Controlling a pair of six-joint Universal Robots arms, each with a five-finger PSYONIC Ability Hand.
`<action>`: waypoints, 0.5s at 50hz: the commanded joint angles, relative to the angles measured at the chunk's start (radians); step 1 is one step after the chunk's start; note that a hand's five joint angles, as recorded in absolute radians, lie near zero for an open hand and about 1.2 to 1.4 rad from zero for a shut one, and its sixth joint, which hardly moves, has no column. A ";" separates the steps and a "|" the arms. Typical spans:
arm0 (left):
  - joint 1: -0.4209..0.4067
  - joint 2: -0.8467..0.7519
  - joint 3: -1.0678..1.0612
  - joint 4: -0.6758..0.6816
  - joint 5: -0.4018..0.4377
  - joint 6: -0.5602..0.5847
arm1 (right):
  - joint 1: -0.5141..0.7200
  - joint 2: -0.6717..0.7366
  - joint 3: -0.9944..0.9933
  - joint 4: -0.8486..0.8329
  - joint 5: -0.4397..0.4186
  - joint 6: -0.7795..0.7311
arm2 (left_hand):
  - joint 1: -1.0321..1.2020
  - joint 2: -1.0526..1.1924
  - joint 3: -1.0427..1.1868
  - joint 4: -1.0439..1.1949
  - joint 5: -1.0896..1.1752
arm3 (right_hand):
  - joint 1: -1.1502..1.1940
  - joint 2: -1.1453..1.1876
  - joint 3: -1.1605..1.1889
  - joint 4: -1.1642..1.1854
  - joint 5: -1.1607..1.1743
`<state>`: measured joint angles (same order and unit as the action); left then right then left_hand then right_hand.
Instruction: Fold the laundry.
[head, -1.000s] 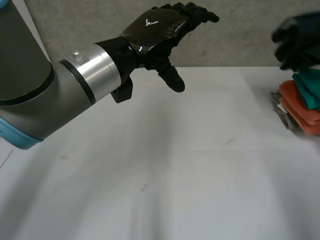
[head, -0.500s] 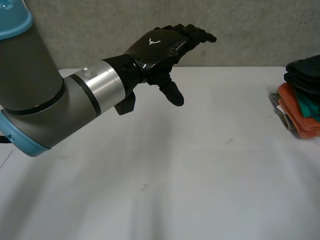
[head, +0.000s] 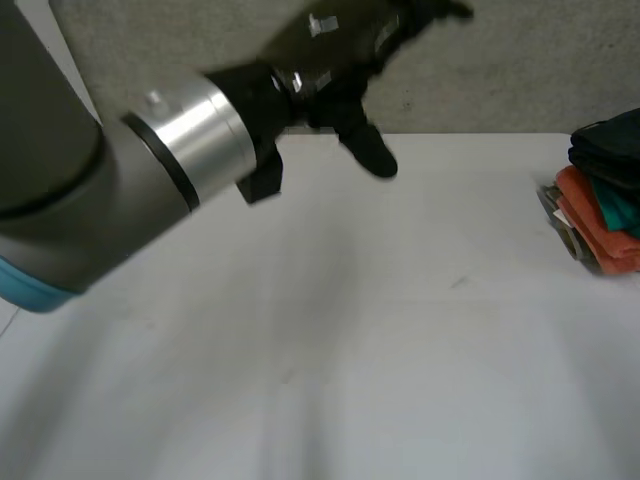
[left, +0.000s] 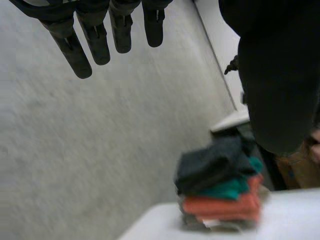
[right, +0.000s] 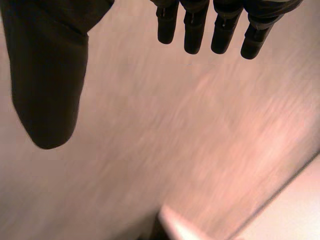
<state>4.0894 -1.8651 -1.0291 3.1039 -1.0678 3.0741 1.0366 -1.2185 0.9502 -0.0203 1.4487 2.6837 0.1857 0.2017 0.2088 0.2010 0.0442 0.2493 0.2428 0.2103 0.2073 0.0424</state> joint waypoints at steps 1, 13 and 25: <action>0.029 0.076 0.113 0.002 -0.216 -0.112 | 0.282 -0.162 0.103 -0.259 -0.017 0.137 | 0.025 0.009 0.002 0.010 -0.008 | -0.075 -0.068 -0.036 -0.033 -0.042; 0.500 0.198 -0.101 -0.138 -0.370 0.220 | 0.748 -0.231 0.496 -0.291 -0.203 0.171 | -0.010 -0.026 -0.033 -0.026 -0.043 | -0.075 -0.068 -0.036 -0.033 -0.042; 0.778 0.110 -0.606 0.146 -0.376 0.639 | 0.898 -0.134 0.631 -0.202 -0.192 0.170 | -0.010 -0.026 -0.033 -0.026 -0.043 | -0.075 -0.068 -0.036 -0.033 -0.042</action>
